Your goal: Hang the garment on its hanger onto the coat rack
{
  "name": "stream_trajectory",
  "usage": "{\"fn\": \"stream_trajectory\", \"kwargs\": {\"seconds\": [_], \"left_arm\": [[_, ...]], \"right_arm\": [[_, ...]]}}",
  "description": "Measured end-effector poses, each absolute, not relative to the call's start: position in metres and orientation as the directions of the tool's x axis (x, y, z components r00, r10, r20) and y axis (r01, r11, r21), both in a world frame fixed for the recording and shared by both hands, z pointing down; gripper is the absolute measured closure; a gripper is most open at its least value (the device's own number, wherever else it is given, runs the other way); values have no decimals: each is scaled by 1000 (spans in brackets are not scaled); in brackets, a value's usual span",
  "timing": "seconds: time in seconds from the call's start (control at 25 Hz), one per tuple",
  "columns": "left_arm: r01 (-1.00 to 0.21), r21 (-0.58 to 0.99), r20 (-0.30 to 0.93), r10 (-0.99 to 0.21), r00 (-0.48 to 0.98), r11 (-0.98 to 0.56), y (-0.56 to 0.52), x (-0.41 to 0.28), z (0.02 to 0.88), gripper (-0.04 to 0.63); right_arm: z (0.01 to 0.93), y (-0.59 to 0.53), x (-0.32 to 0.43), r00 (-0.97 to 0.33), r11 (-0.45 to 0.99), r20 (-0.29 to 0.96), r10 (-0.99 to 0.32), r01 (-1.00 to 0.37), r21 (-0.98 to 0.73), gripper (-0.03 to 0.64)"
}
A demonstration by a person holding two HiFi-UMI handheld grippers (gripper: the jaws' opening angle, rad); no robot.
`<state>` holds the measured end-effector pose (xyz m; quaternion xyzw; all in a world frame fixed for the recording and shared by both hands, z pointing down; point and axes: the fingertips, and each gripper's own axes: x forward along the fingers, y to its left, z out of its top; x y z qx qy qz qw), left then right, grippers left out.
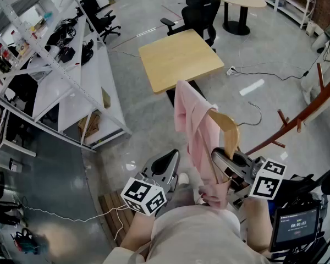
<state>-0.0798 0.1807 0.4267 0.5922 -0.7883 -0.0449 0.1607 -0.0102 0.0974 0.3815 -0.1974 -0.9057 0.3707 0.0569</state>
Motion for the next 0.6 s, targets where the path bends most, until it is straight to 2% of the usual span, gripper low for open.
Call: {"fn": "stream_trajectory", "kwargs": {"seconds": [0.24,0.6], "left_arm": [[-931,277,193,-963,-190,240,130,-134,440,589],[-961,269,195,-981,-15,69,48,-251,437,589]], "right_arm": [[399,50,-60,-936,657,-20,352,262,-707,591],[408,-16,-156,-981,681,-25,192,151,-717,591]]}}
